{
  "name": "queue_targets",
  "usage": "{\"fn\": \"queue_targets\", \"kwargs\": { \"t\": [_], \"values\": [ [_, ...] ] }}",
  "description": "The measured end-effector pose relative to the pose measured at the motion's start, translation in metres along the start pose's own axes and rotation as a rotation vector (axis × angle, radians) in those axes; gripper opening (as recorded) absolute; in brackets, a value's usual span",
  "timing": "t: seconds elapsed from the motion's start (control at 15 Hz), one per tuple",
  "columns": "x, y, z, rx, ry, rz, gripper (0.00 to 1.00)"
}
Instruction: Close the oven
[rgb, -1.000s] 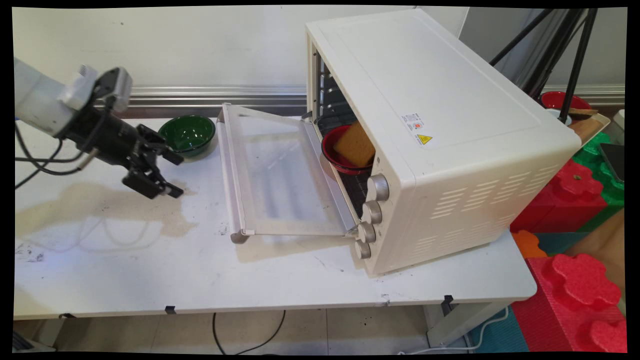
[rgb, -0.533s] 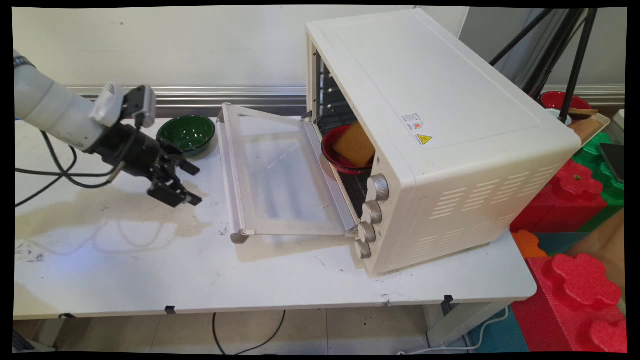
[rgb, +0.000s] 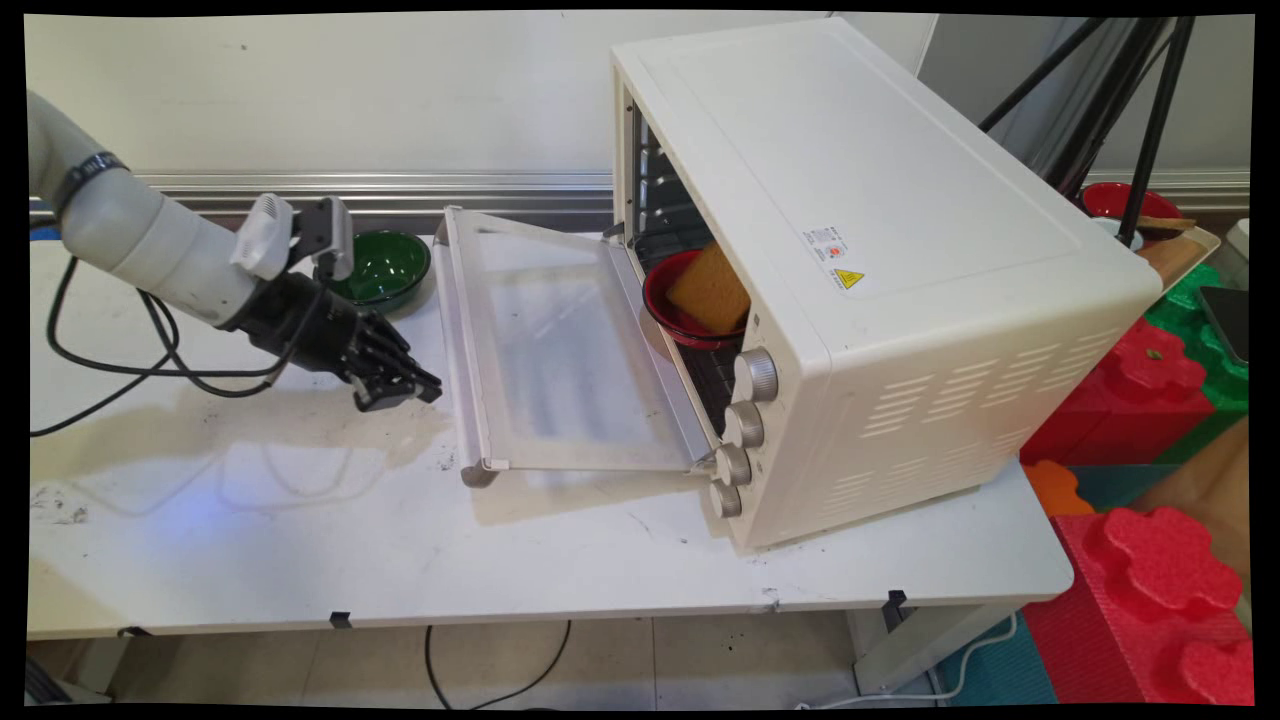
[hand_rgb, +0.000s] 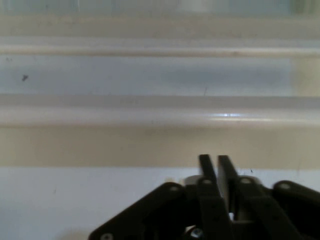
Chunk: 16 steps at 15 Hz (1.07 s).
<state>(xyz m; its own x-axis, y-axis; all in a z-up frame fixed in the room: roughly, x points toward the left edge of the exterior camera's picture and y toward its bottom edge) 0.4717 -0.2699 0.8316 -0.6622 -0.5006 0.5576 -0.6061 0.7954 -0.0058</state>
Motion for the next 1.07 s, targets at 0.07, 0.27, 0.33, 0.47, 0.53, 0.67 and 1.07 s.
{"fn": "queue_targets", "kwargs": {
  "t": [0.07, 0.27, 0.33, 0.47, 0.53, 0.67, 1.07],
  "values": [
    [0.000, 0.000, 0.004, 0.000, 0.005, -0.004, 0.00],
    [0.002, 0.001, 0.011, 0.002, 0.020, -0.012, 0.00],
    [0.002, 0.001, 0.014, 0.003, 0.027, -0.015, 0.00],
    [0.004, 0.001, 0.019, 0.005, 0.043, -0.019, 0.00],
    [0.004, 0.001, 0.021, 0.006, 0.051, -0.020, 0.00],
    [0.005, 0.001, 0.023, 0.008, 0.065, -0.023, 0.00],
    [0.011, -0.001, 0.017, 0.020, 0.130, -0.031, 0.00]
  ]
}}
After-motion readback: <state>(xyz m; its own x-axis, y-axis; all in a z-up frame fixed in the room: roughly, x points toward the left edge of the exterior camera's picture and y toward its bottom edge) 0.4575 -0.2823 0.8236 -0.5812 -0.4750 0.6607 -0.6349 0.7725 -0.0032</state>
